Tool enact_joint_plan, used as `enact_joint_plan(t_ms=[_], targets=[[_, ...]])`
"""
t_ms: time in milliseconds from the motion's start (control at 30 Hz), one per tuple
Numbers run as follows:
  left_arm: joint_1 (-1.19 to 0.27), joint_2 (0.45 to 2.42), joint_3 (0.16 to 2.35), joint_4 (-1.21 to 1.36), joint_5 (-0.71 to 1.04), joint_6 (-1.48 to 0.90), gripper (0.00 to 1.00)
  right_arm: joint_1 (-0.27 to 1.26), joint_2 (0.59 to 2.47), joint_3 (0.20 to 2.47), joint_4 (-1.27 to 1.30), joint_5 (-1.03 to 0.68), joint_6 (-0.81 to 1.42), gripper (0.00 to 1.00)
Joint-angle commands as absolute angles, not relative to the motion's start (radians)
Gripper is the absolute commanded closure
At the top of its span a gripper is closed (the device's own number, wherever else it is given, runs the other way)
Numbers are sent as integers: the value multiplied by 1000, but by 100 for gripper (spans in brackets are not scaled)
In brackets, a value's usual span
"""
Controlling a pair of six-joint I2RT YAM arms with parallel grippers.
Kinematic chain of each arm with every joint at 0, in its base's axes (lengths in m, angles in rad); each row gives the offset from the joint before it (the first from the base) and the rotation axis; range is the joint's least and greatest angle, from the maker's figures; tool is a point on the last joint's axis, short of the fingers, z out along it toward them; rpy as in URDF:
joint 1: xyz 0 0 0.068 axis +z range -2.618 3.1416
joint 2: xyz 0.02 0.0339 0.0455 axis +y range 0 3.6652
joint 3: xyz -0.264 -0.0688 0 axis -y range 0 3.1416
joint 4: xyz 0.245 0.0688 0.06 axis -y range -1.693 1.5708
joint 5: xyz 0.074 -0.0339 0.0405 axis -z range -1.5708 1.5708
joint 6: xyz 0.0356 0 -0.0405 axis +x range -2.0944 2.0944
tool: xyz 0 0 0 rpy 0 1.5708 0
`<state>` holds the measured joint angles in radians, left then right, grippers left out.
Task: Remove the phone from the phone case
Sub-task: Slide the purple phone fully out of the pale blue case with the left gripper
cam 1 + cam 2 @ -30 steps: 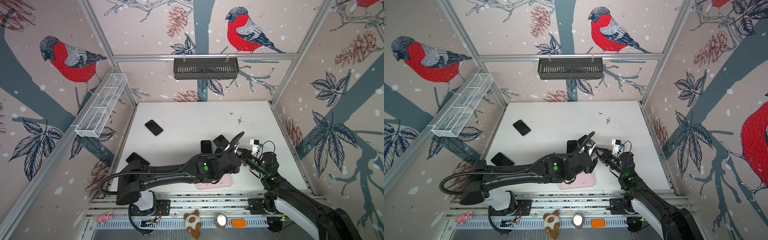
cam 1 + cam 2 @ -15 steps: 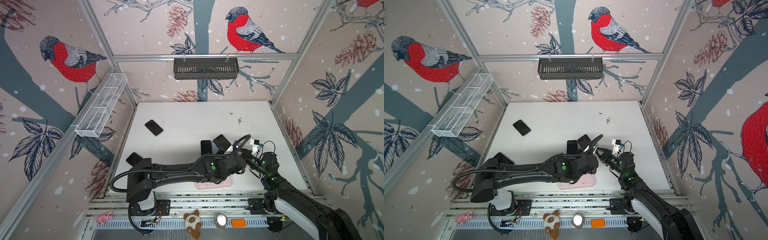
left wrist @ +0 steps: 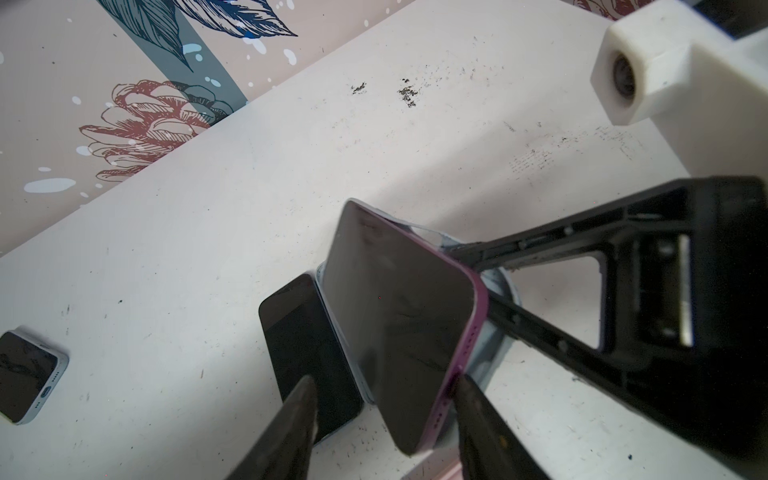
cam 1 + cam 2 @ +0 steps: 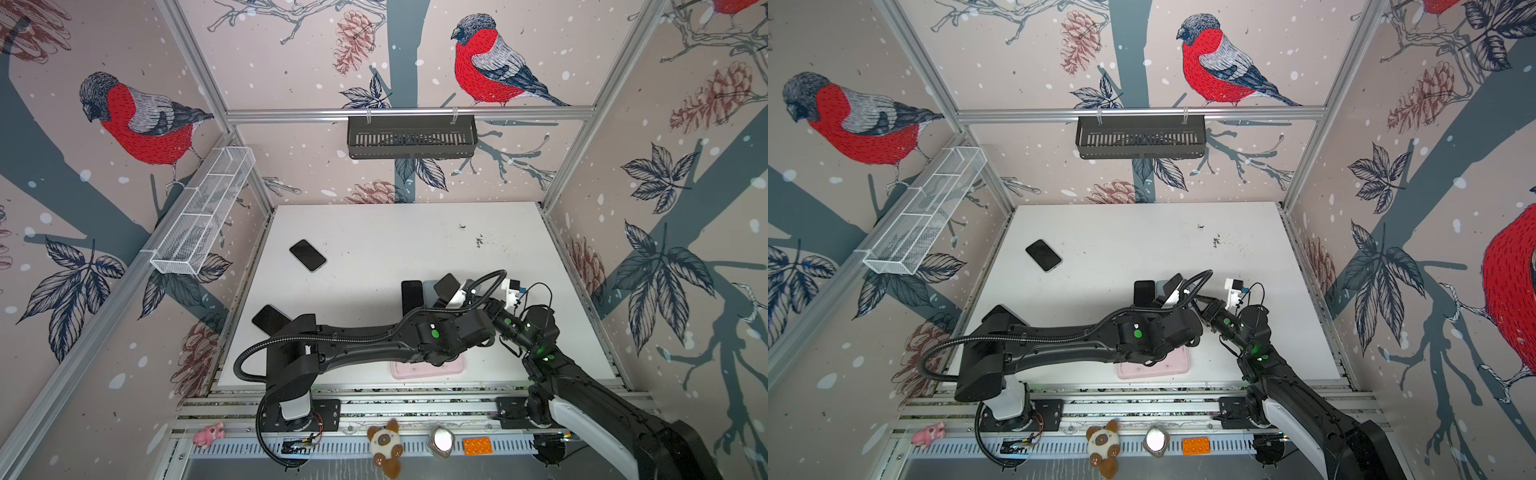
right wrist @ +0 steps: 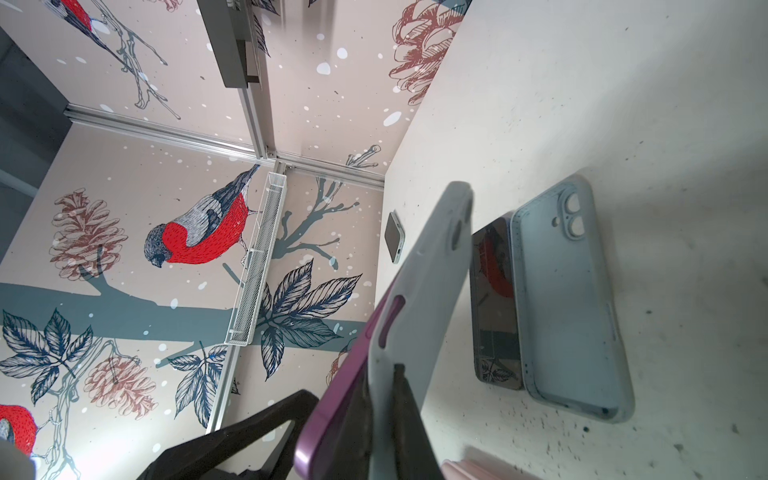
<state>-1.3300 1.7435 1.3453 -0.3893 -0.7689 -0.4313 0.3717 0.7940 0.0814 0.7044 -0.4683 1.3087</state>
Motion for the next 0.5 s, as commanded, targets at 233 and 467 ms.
enact_joint_plan(t_ms=[233, 467], targets=[[-1320, 1758, 1337, -334, -788, -380, 60, 384, 795, 77, 775, -482, 1315, 100], [-1316, 1773, 1330, -257, -670, -306, 70, 385, 795, 74, 766, -477, 1312, 100]])
